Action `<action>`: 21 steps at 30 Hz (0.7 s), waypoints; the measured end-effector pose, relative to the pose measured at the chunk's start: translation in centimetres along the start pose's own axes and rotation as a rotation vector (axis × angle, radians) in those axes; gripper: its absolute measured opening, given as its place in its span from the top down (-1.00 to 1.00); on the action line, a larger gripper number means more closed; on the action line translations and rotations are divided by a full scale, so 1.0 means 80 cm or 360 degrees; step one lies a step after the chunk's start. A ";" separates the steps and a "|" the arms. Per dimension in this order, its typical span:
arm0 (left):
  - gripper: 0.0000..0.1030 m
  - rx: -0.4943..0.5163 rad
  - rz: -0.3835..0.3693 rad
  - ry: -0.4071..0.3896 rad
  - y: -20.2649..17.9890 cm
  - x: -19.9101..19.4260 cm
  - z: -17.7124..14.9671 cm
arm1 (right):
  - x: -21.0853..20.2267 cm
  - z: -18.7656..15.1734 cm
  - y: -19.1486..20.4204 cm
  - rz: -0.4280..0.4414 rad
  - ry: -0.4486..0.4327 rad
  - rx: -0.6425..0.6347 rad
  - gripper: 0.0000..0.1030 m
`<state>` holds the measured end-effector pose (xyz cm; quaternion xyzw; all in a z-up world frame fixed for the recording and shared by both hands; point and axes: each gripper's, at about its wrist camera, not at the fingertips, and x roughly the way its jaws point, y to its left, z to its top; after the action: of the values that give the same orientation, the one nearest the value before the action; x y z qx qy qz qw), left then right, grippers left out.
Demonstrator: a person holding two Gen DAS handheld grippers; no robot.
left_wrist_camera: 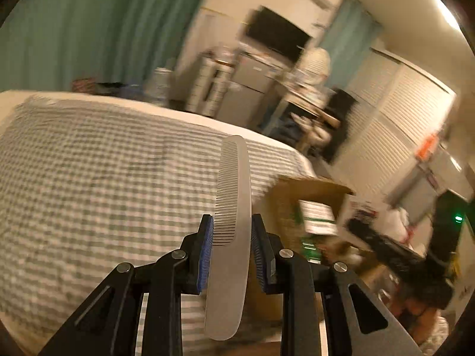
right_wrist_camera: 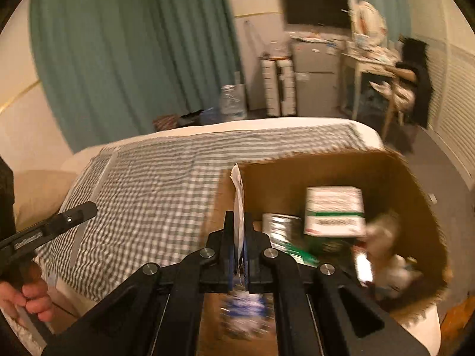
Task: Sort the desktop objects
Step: 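Carry comb and sachet over the box and open both grippers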
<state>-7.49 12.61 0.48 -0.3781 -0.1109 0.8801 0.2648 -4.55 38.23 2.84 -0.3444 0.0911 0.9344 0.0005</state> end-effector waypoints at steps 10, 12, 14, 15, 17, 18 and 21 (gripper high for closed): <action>-0.18 0.0143 -0.0076 0.0208 -0.120 0.089 -0.029 | -0.006 -0.020 -0.091 -0.0241 0.0001 0.0121 -0.51; -0.92 0.0171 0.0002 0.0205 -0.116 0.092 -0.035 | -0.008 -0.025 -0.103 -0.0226 -0.0012 0.0138 -0.51; -0.96 0.0180 0.0096 0.0112 -0.110 0.083 -0.036 | -0.009 -0.026 -0.113 -0.0216 -0.0012 0.0152 -0.51; -0.97 0.0185 0.0139 0.0107 -0.107 0.081 -0.035 | -0.010 -0.026 -0.116 -0.0212 -0.0016 0.0158 -0.51; -1.00 0.0170 0.0232 0.0099 -0.100 0.073 -0.032 | -0.013 -0.026 -0.116 -0.0176 -0.0025 0.0153 -0.51; -1.00 0.0152 0.0279 0.0076 -0.091 0.069 -0.033 | -0.015 -0.026 -0.109 -0.0149 -0.0036 0.0140 -0.51; -1.00 0.0077 0.0437 -0.0011 -0.076 0.052 -0.040 | -0.020 -0.026 -0.092 -0.0073 -0.0044 0.0062 -0.51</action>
<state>-5.24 19.94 -1.83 -0.3802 -0.0379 0.9118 0.1505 -1.54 45.22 1.08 -0.3334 0.1013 0.9368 0.0299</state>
